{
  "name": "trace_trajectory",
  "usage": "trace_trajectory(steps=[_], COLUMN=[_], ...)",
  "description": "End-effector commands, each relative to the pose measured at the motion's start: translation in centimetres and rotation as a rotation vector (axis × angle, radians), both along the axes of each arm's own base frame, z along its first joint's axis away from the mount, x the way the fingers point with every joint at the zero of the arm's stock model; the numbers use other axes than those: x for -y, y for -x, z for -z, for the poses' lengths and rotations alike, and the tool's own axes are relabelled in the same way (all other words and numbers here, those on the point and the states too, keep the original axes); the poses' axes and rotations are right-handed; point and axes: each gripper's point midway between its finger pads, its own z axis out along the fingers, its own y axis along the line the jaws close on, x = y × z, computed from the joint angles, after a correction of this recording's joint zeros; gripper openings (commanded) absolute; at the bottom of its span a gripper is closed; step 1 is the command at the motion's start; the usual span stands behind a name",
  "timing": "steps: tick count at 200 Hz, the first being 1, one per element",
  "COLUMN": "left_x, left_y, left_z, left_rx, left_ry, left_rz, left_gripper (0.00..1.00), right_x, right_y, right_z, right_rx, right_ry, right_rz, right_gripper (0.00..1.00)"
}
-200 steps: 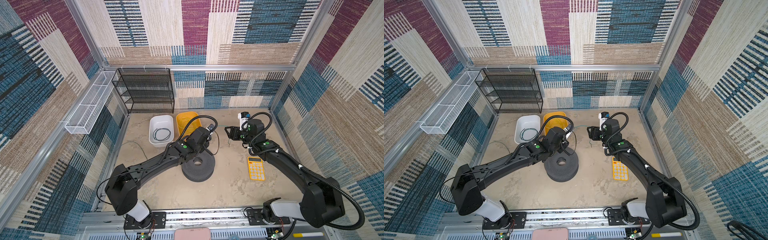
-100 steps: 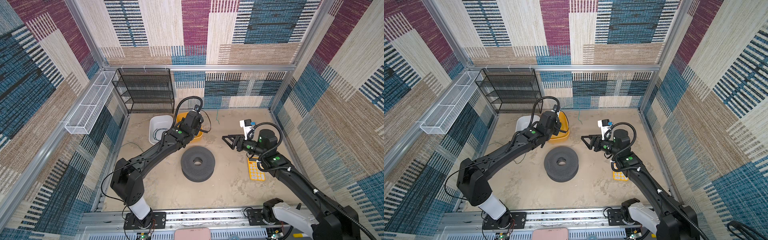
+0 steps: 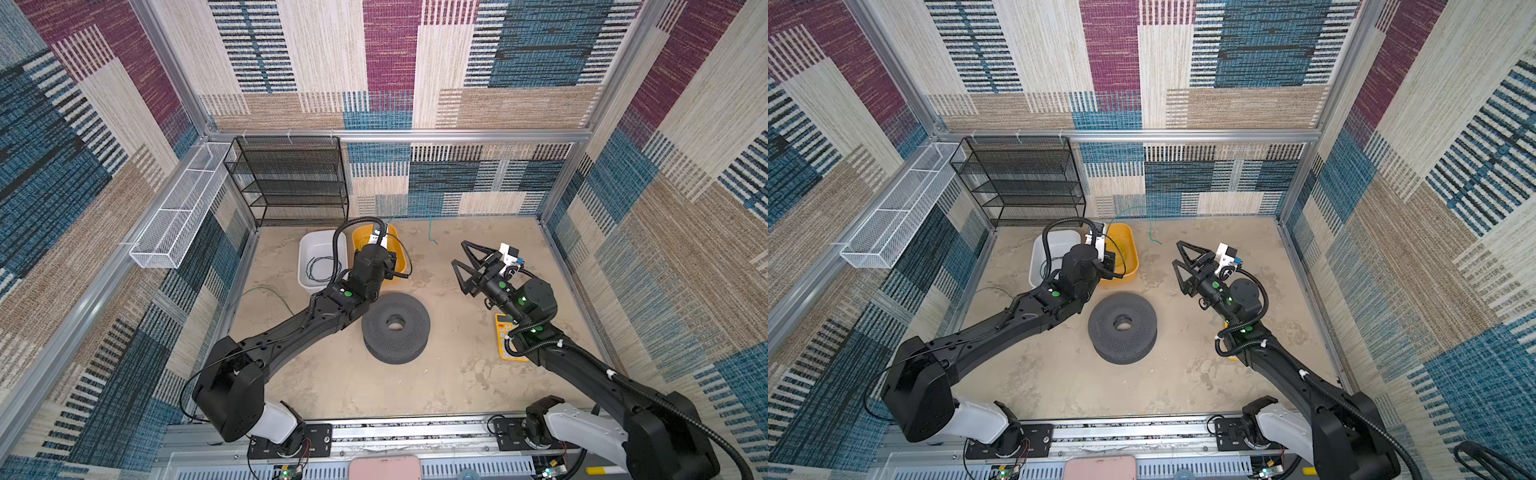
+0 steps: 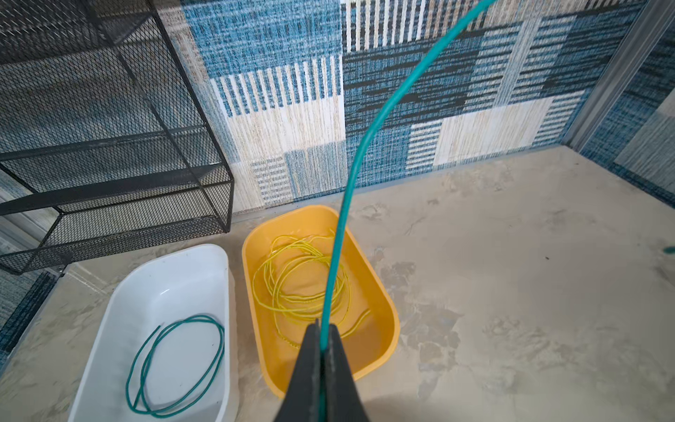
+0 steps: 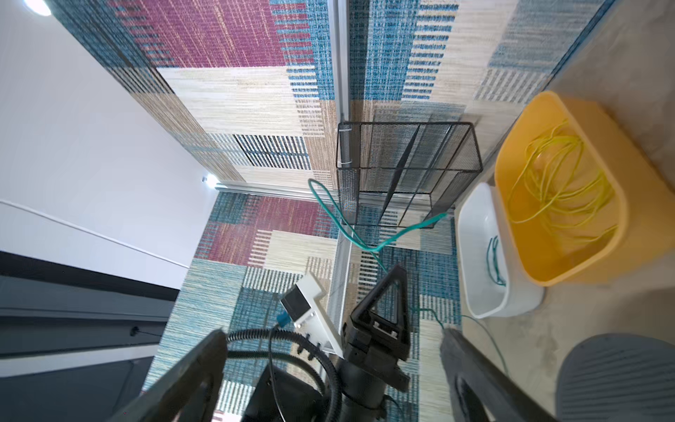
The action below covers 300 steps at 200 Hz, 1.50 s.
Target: Wrap the cables
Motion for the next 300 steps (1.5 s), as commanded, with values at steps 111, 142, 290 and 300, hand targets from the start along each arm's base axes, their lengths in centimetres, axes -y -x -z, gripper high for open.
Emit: trace_trajectory(steps=[111, 142, 290, 300], left_x=[0.7, 0.7, 0.7, 1.4], left_y=[1.9, 2.2, 7.9, 8.6], left_z=[-1.8, -1.9, 7.5, 8.1], left_rx=[0.125, 0.135, -0.087, -0.092], left_ry=[0.119, 0.119, -0.193, -0.257], left_rz=[0.035, 0.044, 0.219, 0.243], left_gripper=[0.00, 0.00, 0.00, 0.00], right_x=[-4.0, -4.5, 7.0, 7.7], right_y=[-5.5, -5.9, -7.4, -7.5], right_z=[-1.9, -2.4, -10.5, -11.6], right_rx=[-0.091, -0.074, 0.256, 0.287], right_ry=[-0.362, -0.367, 0.296, 0.338], right_rz=[-0.095, -0.115, 0.350, 0.390], right_gripper=[0.82, 0.36, 0.00, 0.00])
